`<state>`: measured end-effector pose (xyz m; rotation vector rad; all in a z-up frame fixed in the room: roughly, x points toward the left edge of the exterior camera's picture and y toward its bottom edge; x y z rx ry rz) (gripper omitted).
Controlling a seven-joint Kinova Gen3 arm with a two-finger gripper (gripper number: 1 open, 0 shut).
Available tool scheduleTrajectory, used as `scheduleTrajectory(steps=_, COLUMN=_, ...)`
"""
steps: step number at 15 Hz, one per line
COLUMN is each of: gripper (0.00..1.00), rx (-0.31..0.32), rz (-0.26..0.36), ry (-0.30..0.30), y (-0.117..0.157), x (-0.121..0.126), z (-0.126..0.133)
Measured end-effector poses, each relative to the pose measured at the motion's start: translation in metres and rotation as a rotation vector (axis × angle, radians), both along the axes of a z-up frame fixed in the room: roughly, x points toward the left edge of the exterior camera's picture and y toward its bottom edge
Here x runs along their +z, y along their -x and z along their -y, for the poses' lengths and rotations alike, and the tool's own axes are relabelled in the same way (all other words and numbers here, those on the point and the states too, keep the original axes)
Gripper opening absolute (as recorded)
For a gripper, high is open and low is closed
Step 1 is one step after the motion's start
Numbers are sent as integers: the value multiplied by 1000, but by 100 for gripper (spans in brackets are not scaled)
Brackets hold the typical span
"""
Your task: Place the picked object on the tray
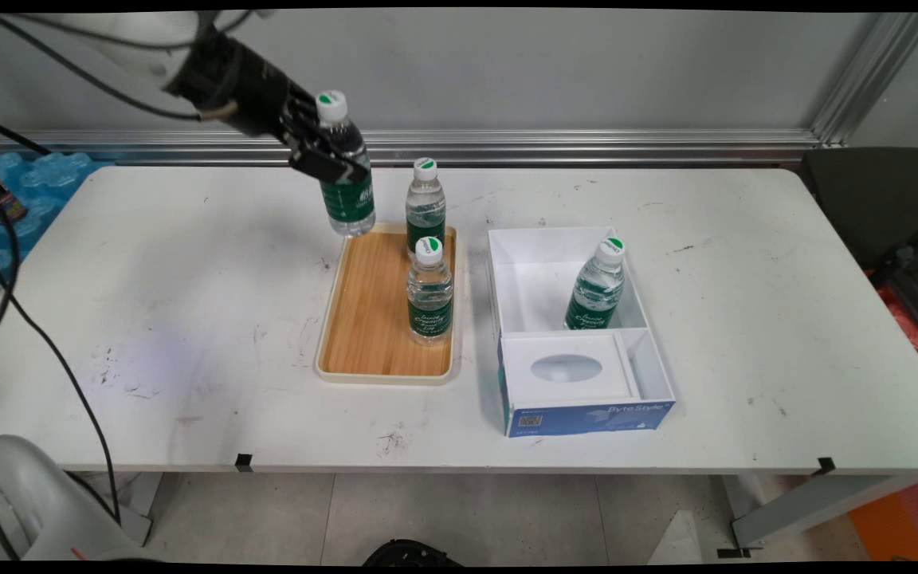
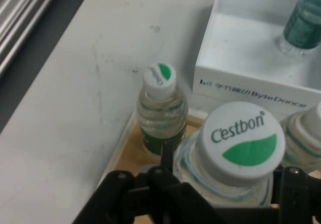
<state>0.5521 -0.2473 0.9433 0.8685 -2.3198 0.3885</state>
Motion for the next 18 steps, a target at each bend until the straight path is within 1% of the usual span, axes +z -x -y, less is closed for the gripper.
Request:
scheduleTrajectory(steps=6, gripper=0, rx=-18, rz=-5, ry=-13, y=-7, x=-65, z=21)
scheduleTrajectory(steps=10, gripper=0, rx=-31, rz=-11, ry=-21, y=-8, x=-97, z=33)
scheduleTrajectory(steps=18, gripper=0, rx=-55, rz=-31, ry=-24, y=-9, x=-136, z=49)
